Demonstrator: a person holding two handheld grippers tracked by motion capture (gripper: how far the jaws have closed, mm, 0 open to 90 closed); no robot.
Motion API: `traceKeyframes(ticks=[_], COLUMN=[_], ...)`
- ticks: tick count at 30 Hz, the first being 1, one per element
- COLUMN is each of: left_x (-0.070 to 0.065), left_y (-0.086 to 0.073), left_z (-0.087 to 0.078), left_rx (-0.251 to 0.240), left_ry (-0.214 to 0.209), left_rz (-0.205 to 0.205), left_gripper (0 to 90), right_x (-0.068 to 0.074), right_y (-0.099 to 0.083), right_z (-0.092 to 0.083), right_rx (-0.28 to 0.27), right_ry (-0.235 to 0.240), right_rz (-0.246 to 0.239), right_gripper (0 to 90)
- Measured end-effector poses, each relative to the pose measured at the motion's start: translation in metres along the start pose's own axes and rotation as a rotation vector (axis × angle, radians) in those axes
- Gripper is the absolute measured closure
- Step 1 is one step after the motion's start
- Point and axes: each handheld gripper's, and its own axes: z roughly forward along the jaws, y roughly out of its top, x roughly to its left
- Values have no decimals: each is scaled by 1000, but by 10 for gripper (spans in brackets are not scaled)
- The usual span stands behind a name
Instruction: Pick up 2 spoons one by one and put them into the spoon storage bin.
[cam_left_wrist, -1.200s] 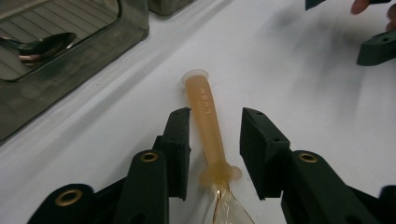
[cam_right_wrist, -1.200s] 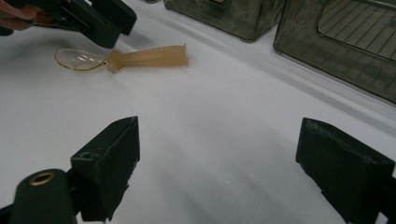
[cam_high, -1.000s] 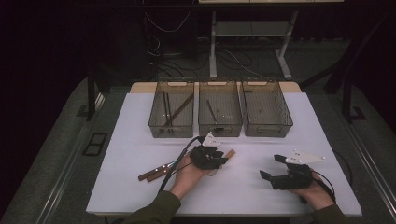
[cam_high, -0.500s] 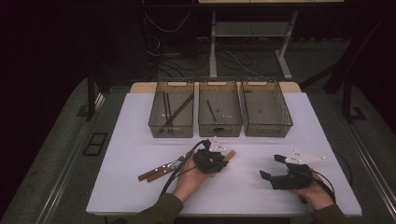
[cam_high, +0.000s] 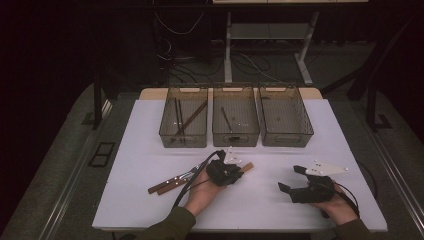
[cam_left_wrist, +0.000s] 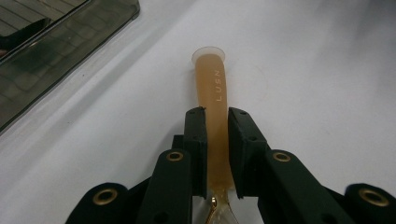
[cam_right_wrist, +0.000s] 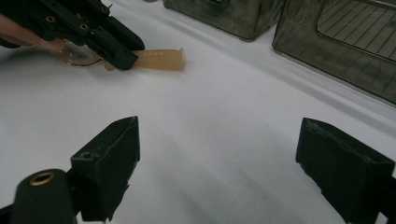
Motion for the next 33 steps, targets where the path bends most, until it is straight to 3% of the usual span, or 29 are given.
traceKeyframes(ticks=[12, 22, 33], left_x=[4, 9, 19], left_y=[2, 7, 11], left_z=[-12, -26, -44], left_rx=[-23, -74, -118], left_ry=[-47, -93, -105], left_rz=[3, -37, -52], left_gripper=[775, 775, 775], right_x=[3, 3, 5], right_y=[0, 0, 1], right_z=[1, 2, 3], right_rx=[3, 3, -8], right_ry=[12, 13, 21], right_rz=[-6, -9, 13], right_gripper=[138, 138, 117])
